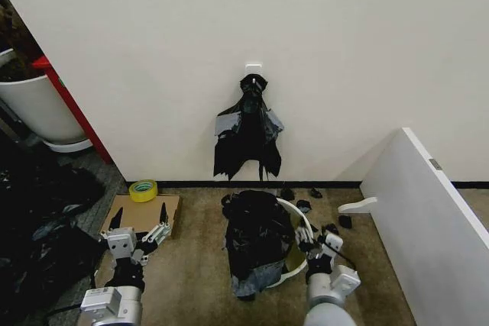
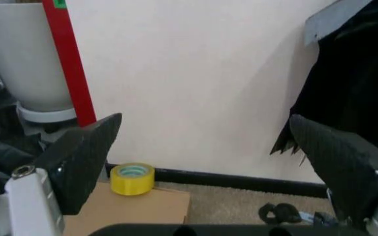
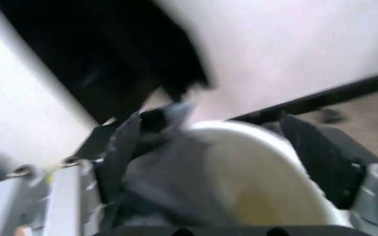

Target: Place the garbage bag over the trash bin.

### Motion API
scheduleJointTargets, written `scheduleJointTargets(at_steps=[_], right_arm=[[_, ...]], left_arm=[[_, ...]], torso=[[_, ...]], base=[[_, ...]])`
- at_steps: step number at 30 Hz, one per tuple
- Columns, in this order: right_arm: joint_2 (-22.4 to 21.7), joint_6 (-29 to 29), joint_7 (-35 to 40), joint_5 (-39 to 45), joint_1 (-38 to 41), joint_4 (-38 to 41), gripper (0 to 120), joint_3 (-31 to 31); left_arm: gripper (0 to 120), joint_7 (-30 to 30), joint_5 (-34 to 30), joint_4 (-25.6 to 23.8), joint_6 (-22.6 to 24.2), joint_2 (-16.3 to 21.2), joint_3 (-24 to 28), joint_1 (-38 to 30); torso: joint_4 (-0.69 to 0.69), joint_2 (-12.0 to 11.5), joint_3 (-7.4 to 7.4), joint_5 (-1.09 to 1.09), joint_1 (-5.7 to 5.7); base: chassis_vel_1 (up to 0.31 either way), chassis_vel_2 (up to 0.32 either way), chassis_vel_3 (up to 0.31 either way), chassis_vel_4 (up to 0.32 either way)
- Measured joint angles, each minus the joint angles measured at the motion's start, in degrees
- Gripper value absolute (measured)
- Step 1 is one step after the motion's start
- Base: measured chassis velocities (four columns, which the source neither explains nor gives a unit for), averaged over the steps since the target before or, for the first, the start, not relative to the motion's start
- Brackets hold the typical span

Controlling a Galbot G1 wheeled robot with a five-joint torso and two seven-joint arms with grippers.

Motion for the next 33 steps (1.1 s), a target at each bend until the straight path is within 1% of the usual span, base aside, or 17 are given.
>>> scheduleJointTargets(at_steps=[2, 3, 5, 7, 12, 16, 18, 21, 22, 23, 25, 26, 28, 29, 31, 32, 33], right_arm=[[-1.1, -3.1, -1.7, 2.0, 1.2, 0.5, 89, -0.3], [-1.1, -3.1, -1.7, 2.0, 1.2, 0.5, 89, -0.3], [-2.1, -7.6, -4.2, 4.1, 3.5, 0.2, 97, -0.8], [-3.1, -9.9, -6.6, 3.1, 5.0, -1.2, 100, -1.0], [-5.1, -12.1, -8.9, -1.8, 6.0, -3.8, 100, -1.1], [-5.9, -16.6, -6.3, 0.9, 5.6, -3.1, 100, -0.8], [-5.9, -17.1, -5.9, 2.5, 5.5, -2.5, 98, -0.6], [-5.7, -17.8, -5.4, 6.7, 5.0, -0.6, 90, -0.5], [-5.4, -18.0, -5.1, 8.2, 4.9, 0.2, 84, -0.6], [-5.2, -18.1, -4.9, 9.1, 4.8, 0.8, 80, -0.7], [-5.2, -18.1, -4.8, 9.2, 4.8, 0.8, 79, -0.8], [-4.9, -18.1, -4.7, 9.6, 4.7, 1.1, 71, -0.9], [-4.5, -18.0, -4.6, 9.5, 4.7, 1.0, 63, -1.1], [-4.4, -17.9, -4.6, 9.5, 4.7, 0.9, 62, -1.1], [-4.0, -16.7, -4.7, 8.7, 4.7, 0.4, 50, -1.4], [-3.8, -15.7, -4.9, 8.1, 4.7, 0.2, 47, -1.5], [-3.8, -15.7, -4.9, 8.1, 4.7, 0.2, 47, -1.5]], left_arm=[[100, 0.0, 0.0, 0.1, 0.1, 0.3, 0.0, 0.0], [100, 0.0, 0.0, 0.1, 0.1, 0.3, 0.0, 0.0], [100, 0.0, -0.1, -0.1, 0.3, 0.7, -0.3, 0.1], [100, 0.0, -0.1, -0.5, 0.3, 0.8, -0.4, 0.3], [100, 0.0, -0.1, -0.7, 0.3, 0.7, -0.5, 0.6], [100, 0.0, 0.0, -0.5, 0.3, 0.6, -0.2, 0.4], [100, 0.0, 0.0, -0.4, 0.3, 0.6, -0.1, 0.3], [100, 0.0, 0.1, 0.0, 0.3, 0.7, 0.2, 0.0], [100, 0.0, 0.1, 0.1, 0.4, 0.9, 0.2, -0.1], [100, 0.1, 0.0, 0.1, 0.4, 1.1, 0.2, -0.2], [100, 0.1, 0.0, 0.2, 0.4, 1.2, 0.2, -0.2], [100, 0.1, -0.2, 0.3, 0.5, 1.5, 0.2, -0.2], [100, 0.2, -0.8, 0.5, 0.6, 2.1, -0.1, -0.3], [100, 0.2, -1.0, 0.5, 0.6, 2.3, -0.2, -0.3], [100, 0.4, -2.7, 1.0, 1.0, 3.2, -0.3, -0.7], [100, 0.5, -3.3, 1.3, 1.2, 3.5, -0.3, -1.0], [100, 0.5, -3.3, 1.3, 1.2, 3.5, -0.3, -1.0]], torso=[[0.0, 0.0, 0.0, 0.0, 0.0], [0.0, 0.0, 0.0, 0.0, 0.0], [0.01, 0.0, 0.0, 0.02, 0.0], [0.01, 0.0, 0.0, 0.02, 0.0], [0.01, 0.0, 0.0, 0.02, 0.0], [0.0, 0.0, 0.0, 0.02, 0.0], [0.0, 0.0, 0.0, 0.02, 0.0], [0.0, 0.0, 0.0, 0.01, 0.0], [0.01, 0.0, 0.0, 0.01, 0.0], [0.0, 0.0, 0.0, 0.01, 0.0], [0.0, 0.0, 0.0, 0.01, 0.0], [0.0, 0.0, 0.0, 0.01, 0.0], [0.01, 0.0, 0.0, 0.01, 0.0], [0.01, 0.0, 0.0, 0.01, 0.0], [0.01, 0.0, 0.0, 0.01, 0.0], [0.01, 0.0, 0.0, 0.01, 0.0], [0.01, 0.0, 0.0, 0.01, 0.0]], base=[[0.0, 0.0, 0.0, 0.0], [0.0, 0.0, 0.0, 0.0], [0.0, 0.0, 0.0, 0.0], [0.0, 0.0, 0.0, 0.0], [0.0, 0.0, 0.0, 0.0], [0.0, 0.0, 0.0, 0.0], [0.0, 0.0, 0.0, 0.0], [0.0, 0.0, 0.0, 0.0], [0.0, 0.0, 0.0, 0.0], [0.0, 0.0, 0.0, 0.0], [0.0, 0.0, 0.0, 0.0], [0.0, 0.0, 0.0, 0.0], [0.0, 0.0, 0.0, 0.0], [0.0, 0.0, 0.0, 0.0], [0.0, 0.0, 0.0, 0.0], [0.0, 0.0, 0.0, 0.0], [0.0, 0.0, 0.0, 0.0]])
